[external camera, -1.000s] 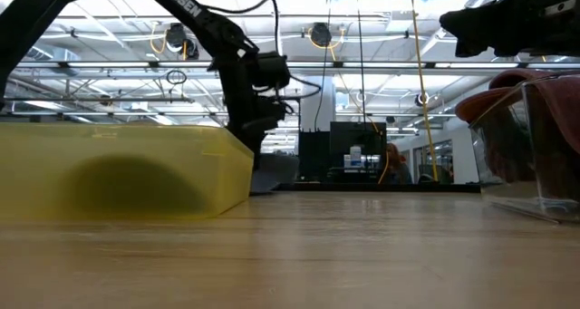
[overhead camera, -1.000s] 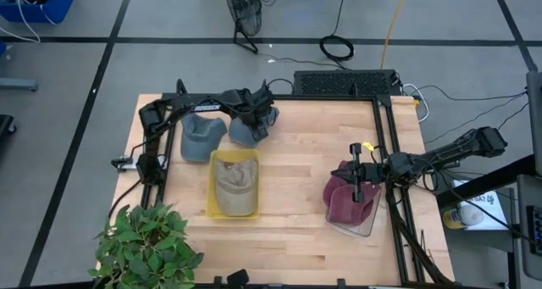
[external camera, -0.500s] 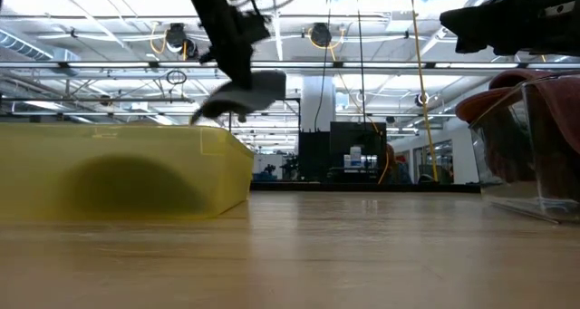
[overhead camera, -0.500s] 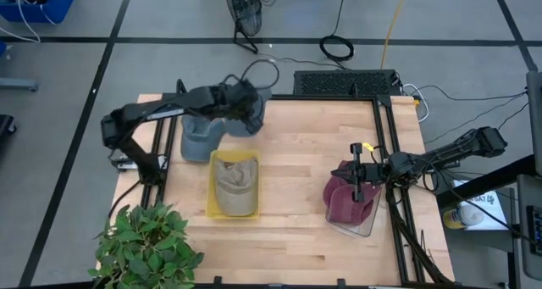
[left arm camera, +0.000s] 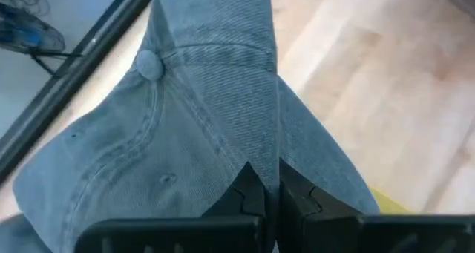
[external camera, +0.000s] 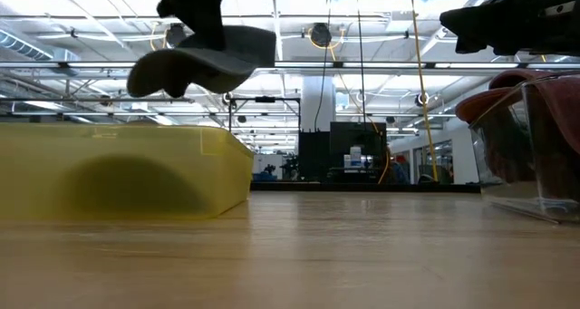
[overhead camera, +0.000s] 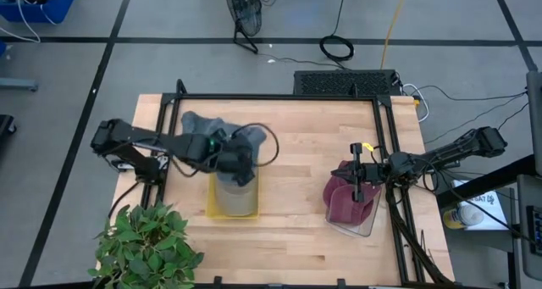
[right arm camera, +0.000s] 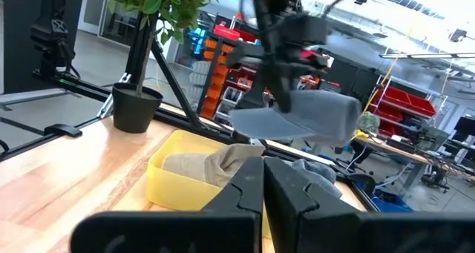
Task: Pick & Place hat
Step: Put the right blue cap into the yellow bin
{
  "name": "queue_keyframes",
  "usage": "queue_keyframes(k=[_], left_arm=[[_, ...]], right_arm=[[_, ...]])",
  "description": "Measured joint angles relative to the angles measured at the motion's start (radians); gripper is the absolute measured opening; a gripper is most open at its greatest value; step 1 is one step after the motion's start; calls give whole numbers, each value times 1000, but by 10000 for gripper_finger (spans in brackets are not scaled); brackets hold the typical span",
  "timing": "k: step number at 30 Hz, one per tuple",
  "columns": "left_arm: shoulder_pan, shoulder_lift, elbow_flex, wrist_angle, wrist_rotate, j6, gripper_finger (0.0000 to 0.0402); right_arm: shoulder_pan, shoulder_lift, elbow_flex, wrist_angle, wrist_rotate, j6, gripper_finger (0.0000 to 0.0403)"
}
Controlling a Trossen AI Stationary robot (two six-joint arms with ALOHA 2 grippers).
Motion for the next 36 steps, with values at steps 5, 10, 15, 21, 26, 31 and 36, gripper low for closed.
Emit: queue_keyframes(k=[5,10,15,21,26,31,36], left_arm=[[-79,15,0,-53,2,-146,12],[-145,92,-1,-98,19,-270,8],[-174,190,-1,-90,16,-346,9],[-192,257,-1,-100,41,-407,12],[-201,289,-1,-102,42,-437,6],[-201,288,-1,-105,26,-451,12],[-206,281,-1,-106,34,-486,10]], right_arm=[[0,0,0,0,0,23,0],[0,0,0,-3,0,28,0],[0,1,0,-4,0,27,0],[0,1,0,-4,0,27,0],[0,1,0,-4,0,27,0],[0,1,0,-3,0,27,0],[0,1,0,-2,0,27,0]])
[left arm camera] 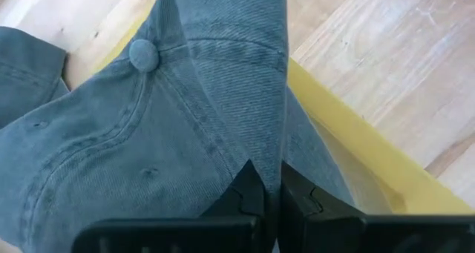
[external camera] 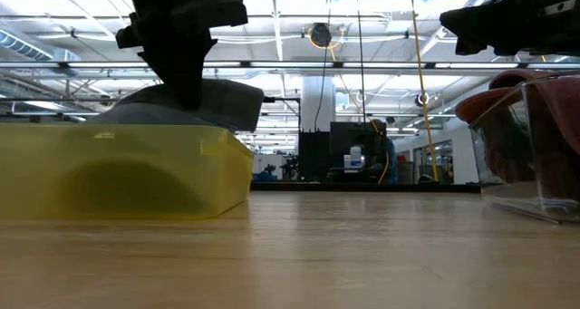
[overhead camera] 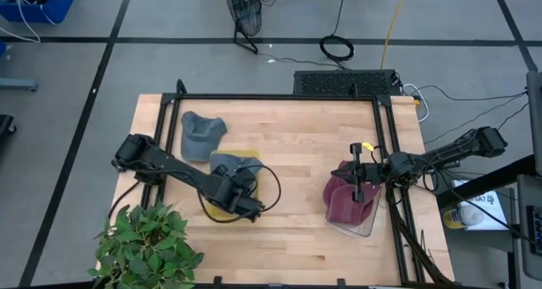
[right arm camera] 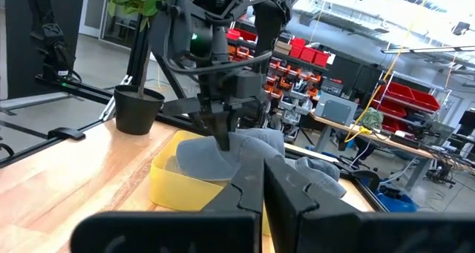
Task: Pick & Place hat
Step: Put the right blue cap into the yellow bin
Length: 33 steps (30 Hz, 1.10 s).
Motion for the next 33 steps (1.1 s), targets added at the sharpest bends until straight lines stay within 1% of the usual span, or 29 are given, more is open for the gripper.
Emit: queue_keyframes(k=[2,8,12,17,21,25,28,31,33], left_arm=[[-4,1,0,4,0,-7,16],[-15,0,0,6,4,-21,8],[-16,0,-26,66,4,-15,18],[-15,1,-34,81,-16,-9,7],[-9,1,-38,79,4,-15,17],[0,0,-95,115,29,-29,13],[9,-3,-160,183,50,-41,7],[20,-6,-217,266,76,-37,18],[26,-7,-236,290,88,-26,21]], right_arm=[[0,0,0,0,0,0,0],[0,0,0,1,0,0,0],[0,0,0,4,0,0,0],[0,0,0,6,0,8,0],[0,0,0,6,0,23,0],[0,0,0,6,0,23,0],[0,0,0,6,0,23,0],[0,0,0,6,0,25,0],[0,0,0,6,0,25,0]])
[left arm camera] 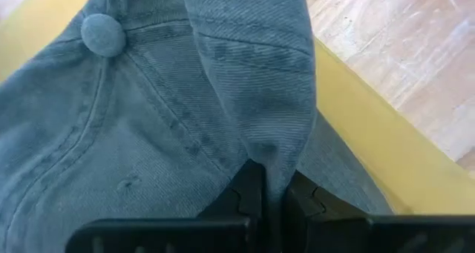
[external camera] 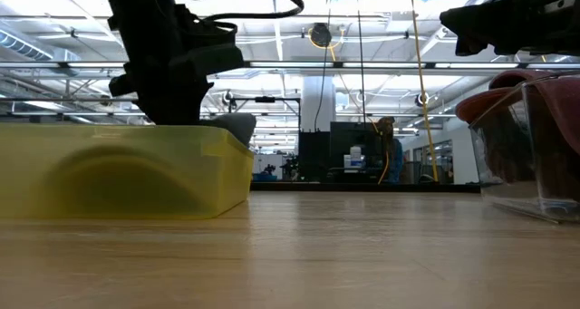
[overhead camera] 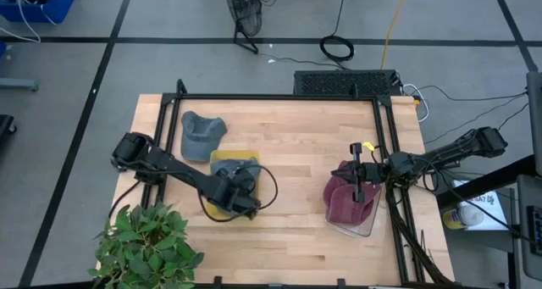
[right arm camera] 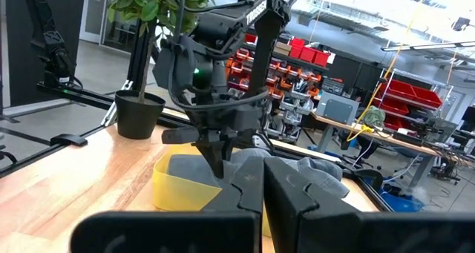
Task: Pick & Place hat
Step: Put the right blue cap into the yellow bin
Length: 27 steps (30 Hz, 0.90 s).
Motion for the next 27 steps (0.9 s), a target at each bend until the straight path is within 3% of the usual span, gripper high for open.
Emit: queue_keyframes(k=[7,16,27], left_arm=[[5,2,-4,12,15,43,8],[-1,-10,12,11,6,83,82],[-11,-74,34,-31,11,151,139]], right_arm=[[0,0,0,0,0,-4,0],[0,0,0,-10,0,-2,0],[0,0,0,-13,0,-1,0]])
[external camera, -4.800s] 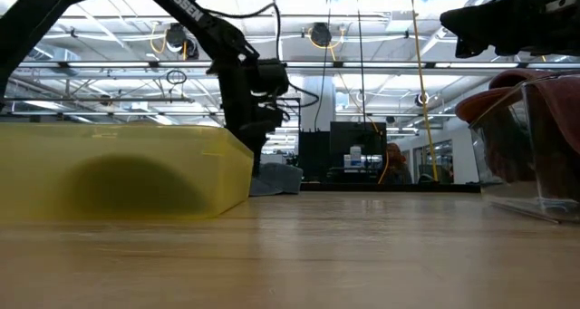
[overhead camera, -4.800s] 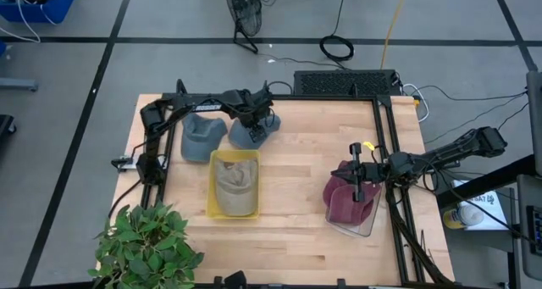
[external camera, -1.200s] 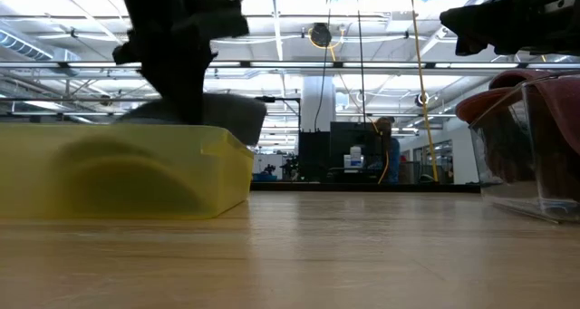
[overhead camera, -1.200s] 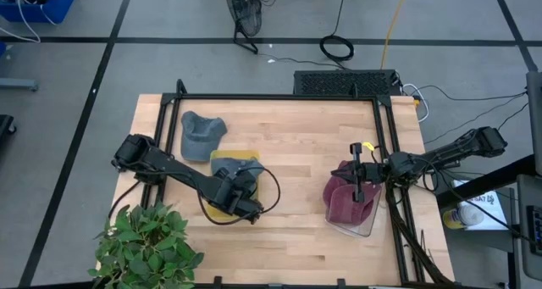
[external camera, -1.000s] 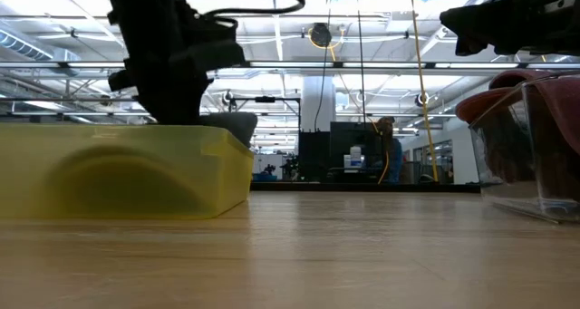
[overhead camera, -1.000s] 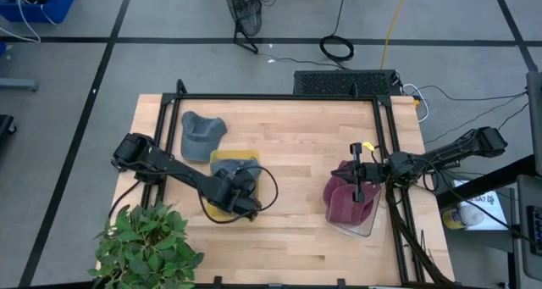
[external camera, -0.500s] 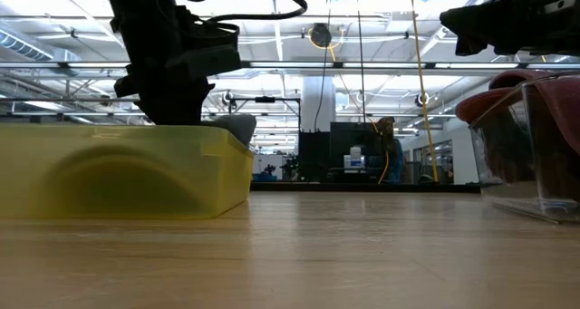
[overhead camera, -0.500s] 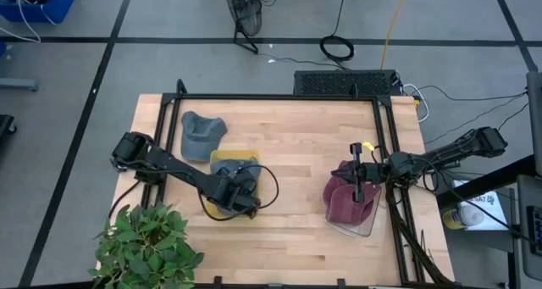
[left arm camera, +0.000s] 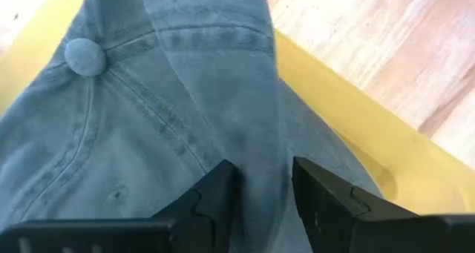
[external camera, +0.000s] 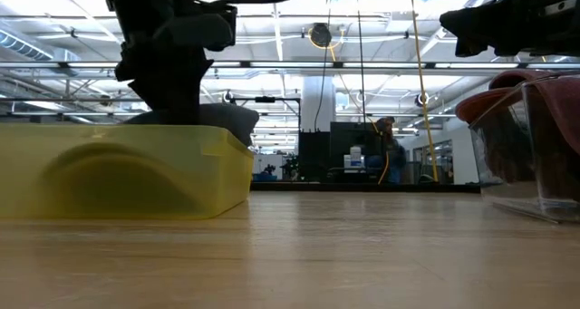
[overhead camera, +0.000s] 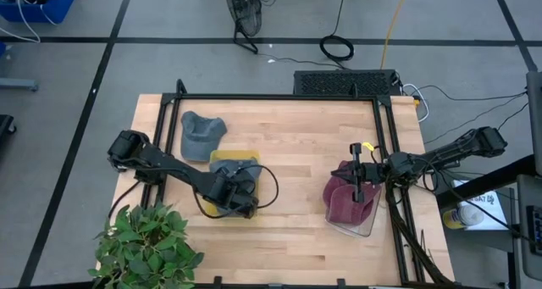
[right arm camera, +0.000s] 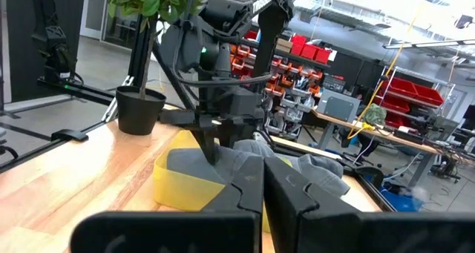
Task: Pick & Place hat
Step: Put the right blue cap into the yellow bin, then put the blue cap into the yellow bin
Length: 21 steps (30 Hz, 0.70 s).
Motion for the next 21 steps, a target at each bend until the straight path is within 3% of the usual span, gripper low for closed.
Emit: queue_keyframes(k=[14,21], left_arm=[[6,-121,1,-26,24,57,157],[30,-288,3,-23,-108,190,157]], right_arm=[[0,0,0,-2,0,2,0],[0,1,0,-9,0,24,0]])
